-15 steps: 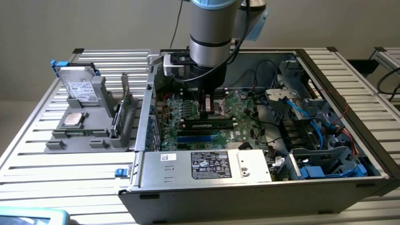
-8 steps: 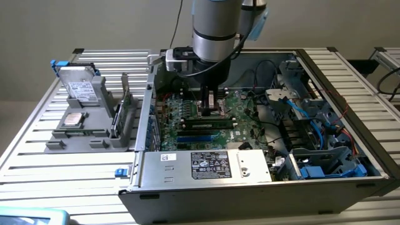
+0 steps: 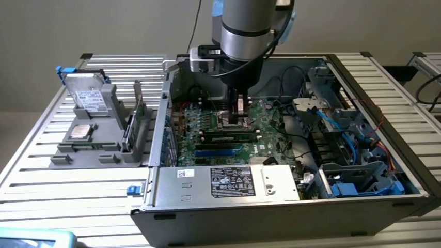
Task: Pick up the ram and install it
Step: 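Press down the ram until it locks into place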
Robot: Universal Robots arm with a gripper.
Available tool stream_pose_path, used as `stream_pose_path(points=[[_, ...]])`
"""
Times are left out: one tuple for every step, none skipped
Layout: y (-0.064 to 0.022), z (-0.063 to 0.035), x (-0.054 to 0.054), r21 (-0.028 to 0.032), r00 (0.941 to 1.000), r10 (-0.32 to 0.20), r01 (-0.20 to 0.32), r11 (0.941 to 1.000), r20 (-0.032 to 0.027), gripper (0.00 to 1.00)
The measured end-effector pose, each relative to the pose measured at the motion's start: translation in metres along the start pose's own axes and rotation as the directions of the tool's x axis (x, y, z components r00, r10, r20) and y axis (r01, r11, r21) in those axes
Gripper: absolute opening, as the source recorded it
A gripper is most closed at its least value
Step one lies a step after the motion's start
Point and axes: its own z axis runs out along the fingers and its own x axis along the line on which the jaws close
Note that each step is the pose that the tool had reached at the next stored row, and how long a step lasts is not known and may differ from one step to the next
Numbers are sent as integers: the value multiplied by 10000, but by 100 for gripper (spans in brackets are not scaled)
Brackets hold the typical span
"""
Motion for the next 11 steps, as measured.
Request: stream_pose_path(points=[[-14,-22,1,-3,10000,0,0,10000,4,11],[-33,-30,4,-6,10000,0,0,10000,9,11],[-59,-29,5,-5,10000,0,0,10000,16,11],[-70,-29,8,-7,10000,0,0,10000,32,11],[-70,-30,9,-7,10000,-1,1,10000,64,11],[-70,-29,8,-7,10000,0,0,10000,65,11],[-70,-30,8,-7,10000,0,0,10000,64,11],[-70,-29,8,-7,10000,0,0,10000,65,11],[-71,-30,9,-7,10000,-1,1,10000,65,11],[-71,-29,9,-7,10000,-1,1,10000,65,11],[-71,-29,9,-7,10000,-1,1,10000,65,11]])
